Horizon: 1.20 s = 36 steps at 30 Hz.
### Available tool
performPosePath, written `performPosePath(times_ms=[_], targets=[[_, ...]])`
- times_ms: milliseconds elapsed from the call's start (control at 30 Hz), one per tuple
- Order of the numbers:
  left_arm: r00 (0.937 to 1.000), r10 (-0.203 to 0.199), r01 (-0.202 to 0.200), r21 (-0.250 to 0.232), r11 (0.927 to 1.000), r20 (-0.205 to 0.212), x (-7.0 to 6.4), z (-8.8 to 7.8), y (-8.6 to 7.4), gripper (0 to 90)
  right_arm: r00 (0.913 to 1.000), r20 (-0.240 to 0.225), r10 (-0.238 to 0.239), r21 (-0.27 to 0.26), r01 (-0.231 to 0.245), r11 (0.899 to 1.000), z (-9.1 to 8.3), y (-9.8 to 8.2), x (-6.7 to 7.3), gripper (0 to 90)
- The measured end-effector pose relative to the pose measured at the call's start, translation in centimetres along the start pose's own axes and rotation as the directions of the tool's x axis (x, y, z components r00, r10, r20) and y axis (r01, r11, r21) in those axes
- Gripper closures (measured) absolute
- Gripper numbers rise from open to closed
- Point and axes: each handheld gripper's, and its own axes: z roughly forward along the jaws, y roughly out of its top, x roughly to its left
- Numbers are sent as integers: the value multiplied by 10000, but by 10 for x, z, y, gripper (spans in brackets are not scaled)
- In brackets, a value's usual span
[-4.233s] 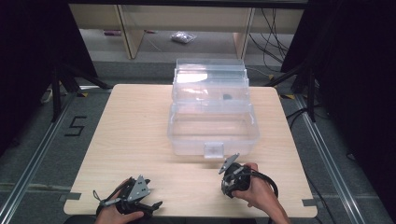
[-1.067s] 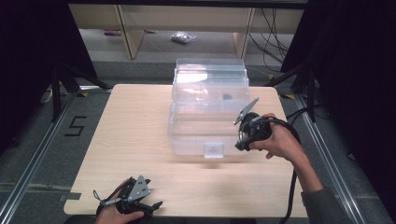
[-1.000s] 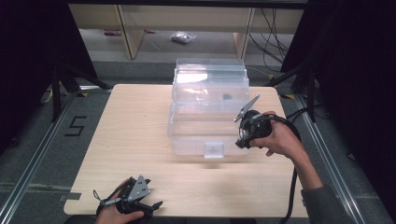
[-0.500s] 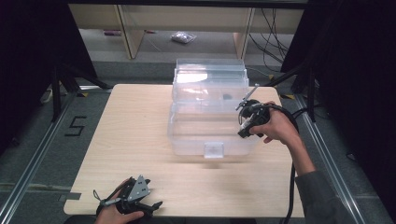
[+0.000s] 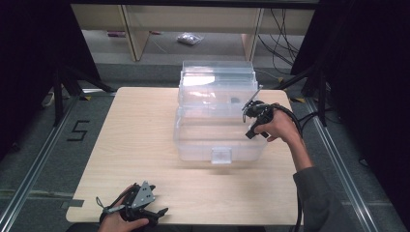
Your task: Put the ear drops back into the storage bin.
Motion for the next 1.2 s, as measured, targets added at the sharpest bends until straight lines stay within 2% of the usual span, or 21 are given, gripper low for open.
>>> performPosePath(times_ms=[167, 267, 300, 333, 400, 467, 533, 567, 600, 633, 700, 767, 800, 833, 867, 900, 967, 1033, 1100, 1133, 1200], targets=[[9999, -152, 152, -31, 9999, -58, 0, 0, 0, 157, 9999, 12, 107, 231, -107, 9997, 10, 4, -7, 602], [10000, 1, -1, -5, 10000, 1, 0, 0, 0, 157, 9998, 12, 190, 339, -191, 9992, 16, 5, -9, 602], [10000, -61, 61, -67, 10000, -12, 0, 0, 0, 157, 9997, -23, 236, 342, -235, 9991, 17, 6, -9, 602], [9992, -386, 388, -280, 9989, 53, -2, 2, -1, 157, 9996, -60, 274, 316, -272, 9991, 19, 6, -10, 602], [9999, 122, -121, 93, 9999, -36, 1, -1, 0, 157, 9993, -98, 352, 338, -349, 9988, 23, 7, -11, 602], [10000, 4, -4, -10, 10000, 2, 0, 0, 0, 157, 9984, -165, 543, 454, -535, 9975, 28, 7, -12, 602], [9997, -246, 246, -97, 9997, 7, -1, 0, 0, 157, 9986, -209, 480, 484, -470, 9977, 33, 6, -14, 602], [9998, -206, 206, -75, 9998, -12, -1, 0, 0, 157, 9979, -274, 594, 514, -579, 9970, 36, 6, -14, 602], [9998, -196, 196, -68, 9998, -16, -1, 0, 0, 157, 9993, -184, 310, 522, -300, 9982, 38, 6, -17, 602], [10000, -88, 88, -79, 9999, -12, 0, 0, 0, 157, 9974, -207, 688, 663, -672, 9955, 38, 6, -15, 602], [10000, 17, -17, -7, 10000, -11, 0, 0, 0, 157, 9960, -182, 880, 662, -866, 9940, 40, 5, -17, 602], [10000, 1, -1, -17, 10000, -7, 0, 0, 0, 157, 9964, -142, 833, 733, -821, 9939, 42, 5, -19, 602], [9997, -226, 226, -84, 9997, 6, -1, 0, 0, 157, 9958, -129, 902, 768, -889, 9931, 43, 5, -19, 602], [9997, -252, 253, -118, 9996, 63, -1, 0, 0, 157, 9966, -171, 811, 707, -797, 9943, 45, 5, -20, 602], [9998, -216, 216, -92, 9997, 23, -1, 0, 0, 157, 9949, -200, 989, 755, -972, 9924, 46, 5, -19, 602], [10000, 41, -41, 12, 10000, -23, 0, 0, 0, 157, 9954, -195, 937, 775, -919, 9927, 48, 4, -20, 602], [10000, 8, -8, -8, 10000, 5, 0, 0, 0, 157, 9930, -224, 1158, 932, -1132, 9892, 50, 4, -19, 602], [10000, 1, -1, -10, 10000, -5, 0, 0, 0, 157, 9948, -229, 992, 894, -968, 9913, 53, 3, -20, 602], [10000, -2, 2, 1, 10000, -4, 0, 0, 0, 157, 9916, -265, 1266, 1080, -1231, 9865, 54, 4, -17, 602], [10000, 4, -4, 4, 10000, 2, 0, 0, 0, 157, 9935, -258, 1108, 1076, -1074, 9884, 55, 4, -17, 602], [10000, 21, -21, 6, 10000, -2, 0, 0, 0, 157, 9907, -312, 1324, 1162, -1280, 9849, 56, 5, -14, 602]])
